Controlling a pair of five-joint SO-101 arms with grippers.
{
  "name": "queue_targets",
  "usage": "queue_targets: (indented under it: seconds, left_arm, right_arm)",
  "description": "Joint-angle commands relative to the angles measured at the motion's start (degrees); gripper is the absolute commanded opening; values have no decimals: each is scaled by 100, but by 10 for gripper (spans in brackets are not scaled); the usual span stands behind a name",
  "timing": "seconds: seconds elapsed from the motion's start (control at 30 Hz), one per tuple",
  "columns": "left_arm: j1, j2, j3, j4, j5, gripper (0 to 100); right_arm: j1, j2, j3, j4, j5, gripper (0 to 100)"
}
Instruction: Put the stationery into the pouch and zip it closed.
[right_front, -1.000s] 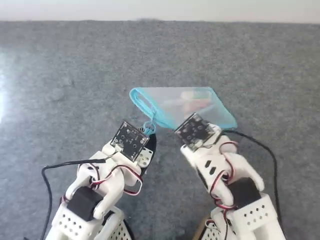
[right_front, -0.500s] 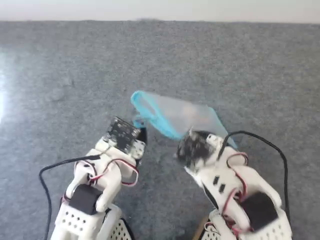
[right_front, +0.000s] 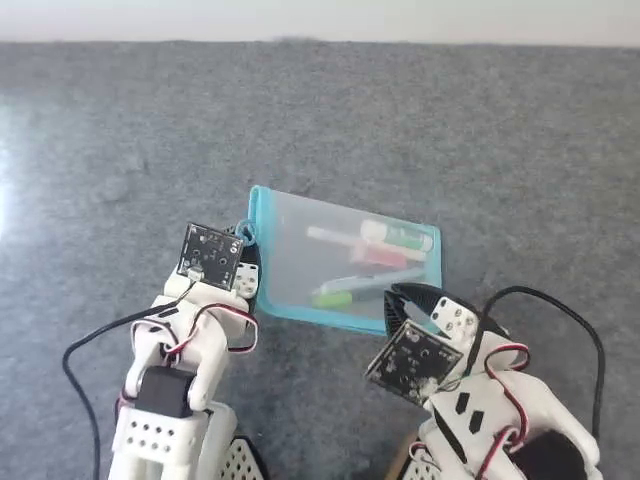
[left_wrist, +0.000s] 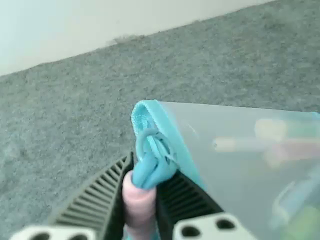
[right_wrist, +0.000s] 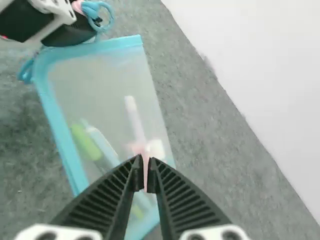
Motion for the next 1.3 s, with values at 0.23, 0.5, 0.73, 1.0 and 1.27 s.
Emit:
queue_targets:
  seconds: [0.23, 0.5, 0.73, 1.0, 1.27]
  left_arm:
    - [651, -53, -426, 53, -176, 12]
    - [668, -44, -426, 62, -167, 12]
    - [668, -44, -690, 334, -167, 11]
    - [1116, -44, -822, 747, 35, 11]
    - [1451, -79, -796, 914, 18, 11]
  right_arm:
    - [-1349, 1218, 1310, -1754, -782, 236]
    - [-1877, 1253, 2400, -2844, -1152, 266]
    - [-1903, 1262, 2752, -2958, -1152, 266]
    - [-1569, 1262, 3095, -3758, -1178, 213]
    - [-655, 1262, 3288, -4004, -1152, 119]
